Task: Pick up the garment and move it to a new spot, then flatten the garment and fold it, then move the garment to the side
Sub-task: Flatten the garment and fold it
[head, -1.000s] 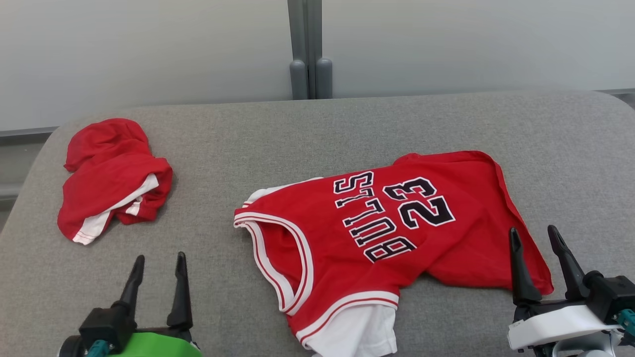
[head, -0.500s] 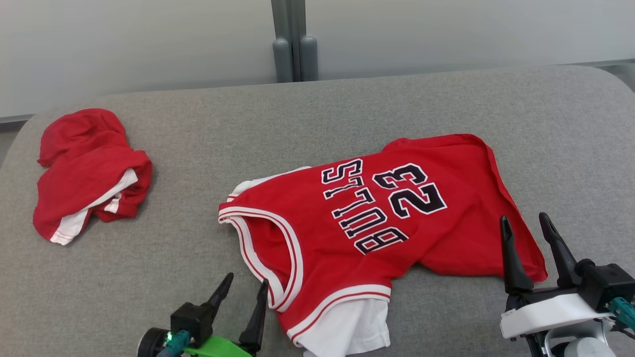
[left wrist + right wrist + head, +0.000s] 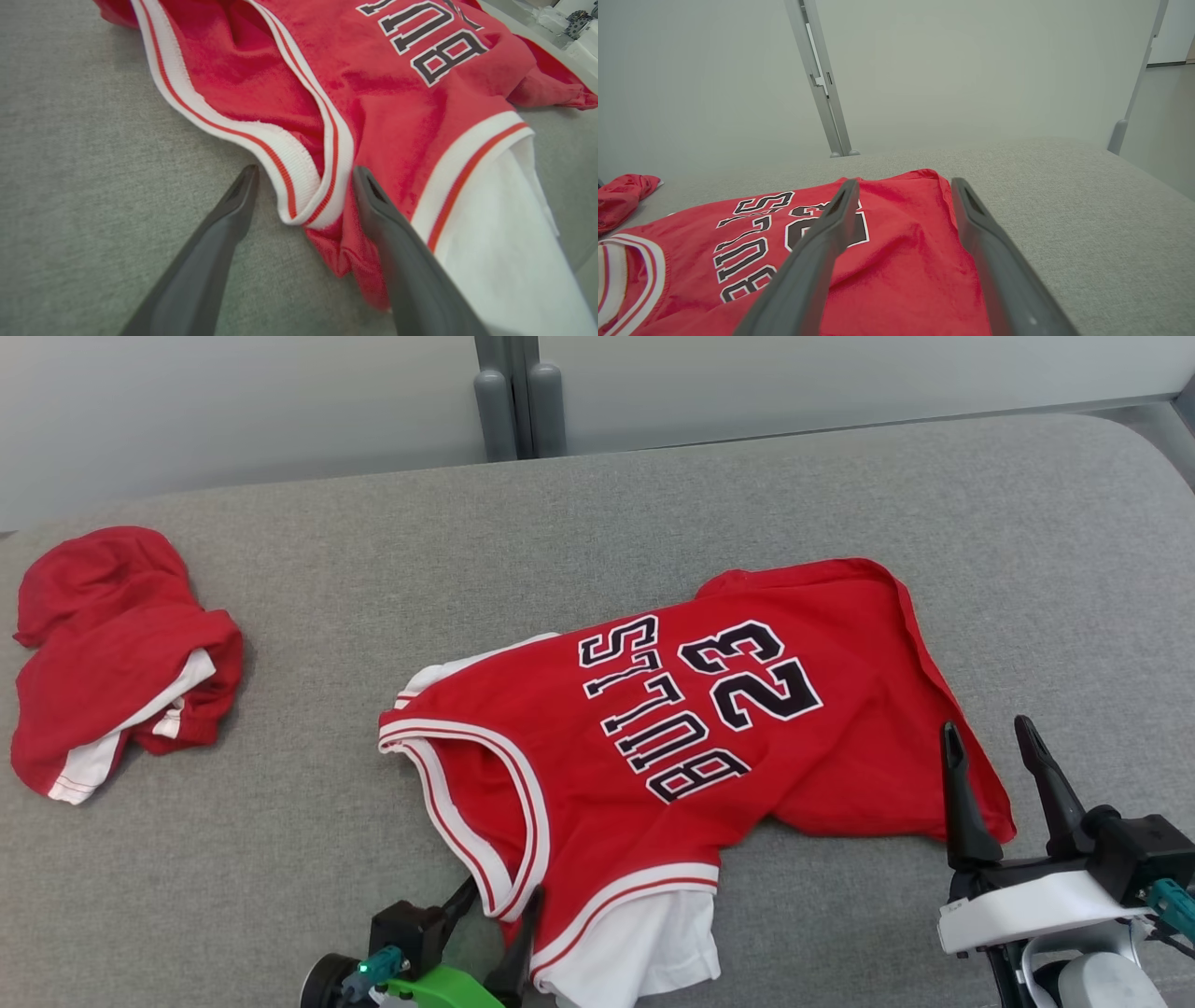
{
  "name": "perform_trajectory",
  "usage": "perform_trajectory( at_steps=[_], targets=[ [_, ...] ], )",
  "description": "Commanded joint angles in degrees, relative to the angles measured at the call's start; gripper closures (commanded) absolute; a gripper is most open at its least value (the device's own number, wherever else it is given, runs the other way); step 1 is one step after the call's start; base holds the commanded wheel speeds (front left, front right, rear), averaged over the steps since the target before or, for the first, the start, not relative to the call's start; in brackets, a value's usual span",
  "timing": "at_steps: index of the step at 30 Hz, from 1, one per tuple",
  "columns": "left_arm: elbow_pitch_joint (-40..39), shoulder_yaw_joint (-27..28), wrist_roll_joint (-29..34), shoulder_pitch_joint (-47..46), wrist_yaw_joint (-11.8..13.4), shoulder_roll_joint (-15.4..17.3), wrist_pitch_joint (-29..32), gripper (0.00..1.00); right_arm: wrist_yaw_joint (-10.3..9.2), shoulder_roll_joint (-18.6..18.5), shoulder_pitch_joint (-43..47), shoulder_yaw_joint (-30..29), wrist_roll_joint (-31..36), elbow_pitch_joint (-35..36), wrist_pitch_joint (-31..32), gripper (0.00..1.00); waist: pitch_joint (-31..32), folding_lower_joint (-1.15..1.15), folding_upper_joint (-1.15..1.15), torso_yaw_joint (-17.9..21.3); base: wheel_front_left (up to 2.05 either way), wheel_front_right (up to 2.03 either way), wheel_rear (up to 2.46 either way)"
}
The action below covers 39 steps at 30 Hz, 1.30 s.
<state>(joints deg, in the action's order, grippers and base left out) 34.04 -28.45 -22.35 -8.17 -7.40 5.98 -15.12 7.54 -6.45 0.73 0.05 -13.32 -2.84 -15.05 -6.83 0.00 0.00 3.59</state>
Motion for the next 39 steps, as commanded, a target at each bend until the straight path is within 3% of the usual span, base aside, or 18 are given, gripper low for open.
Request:
perform_trajectory(
  at_steps=[1,2,7,21,22,23,24,30,39],
  targets=[
    [0.66,0.07,-0.97,-1.57,-0.16,-0.14,-0.03,0.79,-0.10,0.00,-0.84,0.07,0.36,-0.05,-0.18,0.00,-0.22,0.00,0.00,0.27,0.00,0.00,0.00],
    [0.94,0.10,-1.36,-2.04,-0.16,-0.24,-0.03,1.00,-0.10,-0.04,-0.84,0.05,0.36,-0.04,-0.18,0.00,-0.26,0.00,0.00,0.33,0.00,0.00,0.00],
    [0.97,0.35,-1.70,-4.96,-0.16,0.29,-0.04,1.00,-0.10,-0.15,-0.91,-0.22,0.37,0.19,-0.18,0.00,-0.55,0.00,0.00,0.42,0.00,0.00,0.00],
    [-2.24,13.42,1.42,-12.63,0.65,5.48,-0.04,1.00,-0.10,0.23,-1.81,-0.59,0.94,-0.65,-0.18,0.00,-0.70,0.00,0.00,1.46,0.00,0.00,0.00],
    [-1.87,13.66,1.64,-12.79,0.55,5.43,-0.03,0.62,-0.10,0.28,-1.85,-0.59,0.96,-0.78,-0.18,0.00,-0.70,0.00,0.00,1.55,0.00,0.00,0.00],
    [-1.29,13.86,2.02,-12.76,0.45,5.28,-0.03,0.04,-0.10,0.36,-1.88,-0.61,1.00,-0.89,-0.18,0.00,-0.66,0.00,0.00,1.60,0.00,0.00,0.00],
    [-0.84,13.98,2.33,-12.48,0.40,4.99,-0.04,0.00,-0.10,0.40,-1.86,-0.57,1.04,-1.01,-0.18,0.00,-0.56,0.00,0.00,1.63,0.00,0.00,0.00],
    [-2.37,16.71,3.29,-7.93,0.19,3.18,-0.03,0.00,-0.10,0.72,-0.79,-0.72,1.15,-1.33,-0.18,0.00,1.05,0.00,0.00,0.97,0.00,0.00,0.00],
    [-15.57,26.14,7.06,2.28,1.42,1.29,-0.05,0.00,-0.10,0.24,0.99,-0.99,1.44,-0.78,-0.18,0.00,3.96,0.00,0.00,-2.12,0.00,0.00,0.00]
  ],
)
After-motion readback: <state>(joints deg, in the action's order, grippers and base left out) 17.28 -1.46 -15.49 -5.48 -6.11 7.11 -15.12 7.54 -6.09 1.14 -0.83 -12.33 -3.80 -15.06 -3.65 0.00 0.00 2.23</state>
